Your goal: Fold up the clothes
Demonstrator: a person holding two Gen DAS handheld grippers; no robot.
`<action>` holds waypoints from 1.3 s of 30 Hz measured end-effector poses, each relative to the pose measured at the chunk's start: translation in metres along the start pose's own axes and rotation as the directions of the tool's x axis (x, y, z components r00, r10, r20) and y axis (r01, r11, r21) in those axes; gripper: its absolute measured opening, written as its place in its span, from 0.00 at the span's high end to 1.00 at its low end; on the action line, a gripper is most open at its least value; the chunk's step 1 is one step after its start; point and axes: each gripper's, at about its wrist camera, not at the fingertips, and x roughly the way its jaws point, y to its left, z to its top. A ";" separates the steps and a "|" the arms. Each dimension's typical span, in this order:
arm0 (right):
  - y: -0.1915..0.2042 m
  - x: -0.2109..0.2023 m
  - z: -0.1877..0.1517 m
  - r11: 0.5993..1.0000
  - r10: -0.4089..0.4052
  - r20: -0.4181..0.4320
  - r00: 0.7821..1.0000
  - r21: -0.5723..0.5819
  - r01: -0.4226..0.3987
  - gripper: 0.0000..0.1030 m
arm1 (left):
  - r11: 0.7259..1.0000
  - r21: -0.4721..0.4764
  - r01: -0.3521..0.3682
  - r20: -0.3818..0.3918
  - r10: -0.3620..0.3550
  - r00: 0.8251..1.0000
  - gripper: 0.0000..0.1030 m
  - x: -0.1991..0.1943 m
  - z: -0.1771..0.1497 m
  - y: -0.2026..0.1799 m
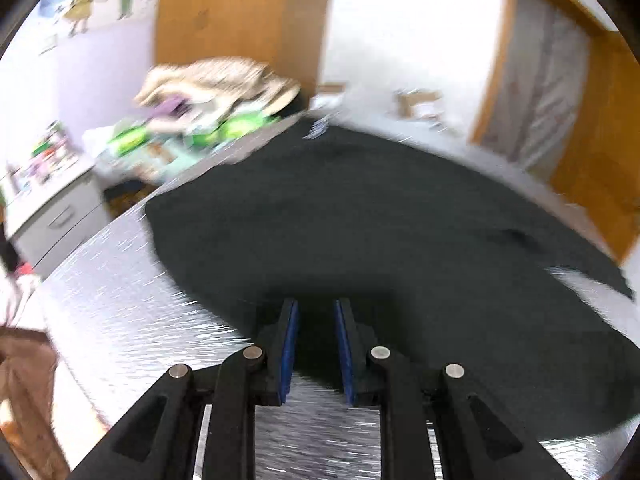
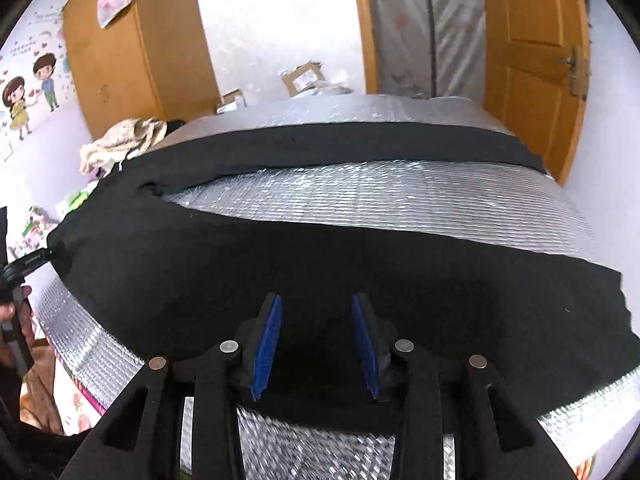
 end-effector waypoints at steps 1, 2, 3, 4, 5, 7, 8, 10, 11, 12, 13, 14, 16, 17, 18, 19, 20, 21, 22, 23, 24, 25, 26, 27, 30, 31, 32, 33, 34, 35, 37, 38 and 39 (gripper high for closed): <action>0.001 0.006 0.002 1.000 0.009 -0.016 1.000 0.002 -0.009 0.63 | 1.000 -0.012 0.010 0.007 -0.010 1.000 0.81 -0.001 0.001 0.005; 0.001 0.013 0.005 1.000 0.018 -0.030 0.999 0.005 -0.017 0.64 | 1.000 -0.020 0.009 0.008 -0.009 1.000 0.81 -0.001 0.003 0.008; 0.003 0.016 0.008 1.000 0.030 -0.035 0.999 0.009 -0.030 0.64 | 1.000 -0.020 -0.002 0.008 0.002 1.000 0.81 -0.002 0.006 0.008; 0.004 0.020 0.011 0.999 0.042 -0.041 0.998 0.014 -0.042 0.64 | 1.000 -0.017 -0.004 0.018 0.004 1.000 0.81 -0.004 0.010 0.008; 0.006 0.023 0.014 0.998 0.054 -0.045 0.998 0.016 -0.053 0.64 | 1.000 -0.013 -0.004 0.028 0.004 1.000 0.81 -0.006 0.014 0.008; 0.011 0.025 0.021 0.998 0.065 -0.034 0.997 -0.003 -0.065 0.64 | 1.000 -0.005 0.004 0.052 -0.004 0.999 0.81 -0.009 0.024 0.006; 0.015 0.026 0.027 0.997 0.074 -0.026 0.997 -0.018 -0.075 0.64 | 1.000 0.000 0.009 0.060 -0.009 0.998 0.81 -0.008 0.030 0.004; 0.019 0.029 0.033 0.996 0.087 -0.019 0.996 -0.029 -0.088 0.64 | 1.000 0.012 0.021 0.067 -0.021 0.998 0.81 -0.002 0.042 -0.002; 0.021 0.031 0.036 0.995 0.094 -0.019 0.995 -0.030 -0.095 0.64 | 0.999 0.024 0.028 0.067 -0.030 0.997 0.81 0.003 0.049 -0.005; 0.023 0.034 0.039 0.994 0.102 -0.019 0.995 -0.031 -0.102 0.64 | 0.999 0.035 0.034 0.066 -0.036 0.997 0.81 0.008 0.056 -0.008; 0.025 0.037 0.042 0.993 0.109 -0.020 0.994 -0.032 -0.109 0.64 | 0.998 0.043 0.035 0.064 -0.037 0.997 0.81 0.013 0.063 -0.009; 0.026 0.039 0.042 0.993 0.113 -0.024 0.993 -0.034 -0.114 0.64 | 0.999 0.040 0.035 0.059 -0.037 0.998 0.81 0.020 0.068 -0.009; 0.028 0.042 0.043 0.992 0.122 -0.031 0.992 -0.038 -0.123 0.64 | 0.999 0.020 0.037 0.040 -0.037 0.998 0.81 0.036 0.078 -0.007; 0.029 0.044 0.044 0.991 0.126 -0.036 0.991 -0.039 -0.127 0.64 | 0.999 0.009 0.033 0.024 -0.033 0.999 0.81 0.043 0.080 -0.004; 0.027 0.047 0.043 0.991 0.125 -0.044 0.991 -0.034 -0.126 0.64 | 1.000 -0.002 0.028 0.008 -0.028 1.000 0.81 0.050 0.081 -0.001; 0.025 0.050 0.043 0.992 0.124 -0.052 0.991 -0.028 -0.125 0.64 | 1.000 -0.013 0.024 -0.008 -0.024 1.000 0.81 0.057 0.083 0.001; 0.023 0.051 0.042 0.992 0.122 -0.057 0.991 -0.022 -0.124 0.64 | 1.000 -0.024 0.020 -0.024 -0.020 0.999 0.81 0.065 0.085 0.004; 0.021 0.053 0.042 0.992 0.121 -0.062 0.991 -0.015 -0.122 0.64 | 0.999 -0.028 0.015 -0.035 -0.016 0.999 0.81 0.069 0.086 0.005; 0.019 0.054 0.041 0.993 0.120 -0.067 0.991 -0.009 -0.121 0.64 | 1.000 -0.022 0.011 -0.037 -0.011 0.999 0.81 0.070 0.086 0.004; 0.017 0.056 0.041 0.993 0.118 -0.071 0.990 -0.002 -0.119 0.64 | 1.000 -0.017 0.005 -0.037 -0.006 0.999 0.81 0.069 0.085 0.003; 0.015 0.057 0.041 0.993 0.117 -0.076 0.990 0.003 -0.117 0.64 | 1.000 -0.012 0.003 -0.032 -0.004 0.999 0.81 0.067 0.084 0.002; 0.015 0.058 0.041 0.993 0.117 -0.079 0.990 0.005 -0.117 0.64 | 1.000 -0.010 0.009 -0.025 -0.009 1.000 0.81 0.063 0.083 0.000; 0.015 0.058 0.041 0.993 0.117 -0.081 0.990 0.006 -0.117 0.64 | 1.000 -0.008 0.014 -0.017 -0.014 1.000 0.81 0.059 0.082 -0.002; 0.015 0.059 0.041 0.993 0.117 -0.083 0.990 0.007 -0.117 0.64 | 1.000 -0.006 0.019 -0.010 -0.019 1.000 0.81 0.055 0.081 -0.003; 0.018 0.055 0.042 0.993 0.120 -0.083 0.989 0.000 -0.121 0.64 | 0.998 0.006 0.060 0.007 -0.060 0.998 0.81 0.040 0.072 -0.011; 0.019 0.053 0.041 0.993 0.120 -0.084 0.989 -0.002 -0.121 0.64 | 0.997 0.011 0.075 0.012 -0.075 0.997 0.81 0.035 0.068 -0.014; 0.020 0.052 0.041 0.993 0.120 -0.084 0.989 -0.005 -0.121 0.64 | 0.996 0.015 0.090 0.016 -0.091 0.996 0.81 0.030 0.065 -0.017; 0.020 0.051 0.041 0.993 0.120 -0.087 0.989 -0.006 -0.121 0.64 | 0.995 0.019 0.102 0.017 -0.102 0.995 0.81 0.026 0.061 -0.020; 0.021 0.051 0.040 0.993 0.117 -0.090 0.989 -0.007 -0.119 0.64 | 0.994 0.022 0.103 0.010 -0.103 0.995 0.81 0.025 0.057 -0.020; 0.022 0.051 0.039 0.993 0.115 -0.094 0.989 -0.007 -0.116 0.64 | 0.995 0.024 0.097 0.002 -0.097 0.995 0.81 0.025 0.053 -0.020; 0.023 0.052 0.036 0.994 0.109 -0.110 0.988 -0.010 -0.111 0.64 | 0.996 0.020 0.082 -0.024 -0.081 0.996 0.81 0.031 0.047 -0.014; 0.024 0.053 0.034 0.994 0.106 -0.120 0.987 -0.013 -0.108 0.64 | 0.997 0.013 0.076 -0.044 -0.075 0.996 0.81 0.034 0.044 -0.011; 0.025 0.055 0.033 0.995 0.099 -0.128 0.987 -0.018 -0.102 0.64 | 0.997 0.009 0.072 -0.056 -0.072 0.996 0.81 0.034 0.042 -0.009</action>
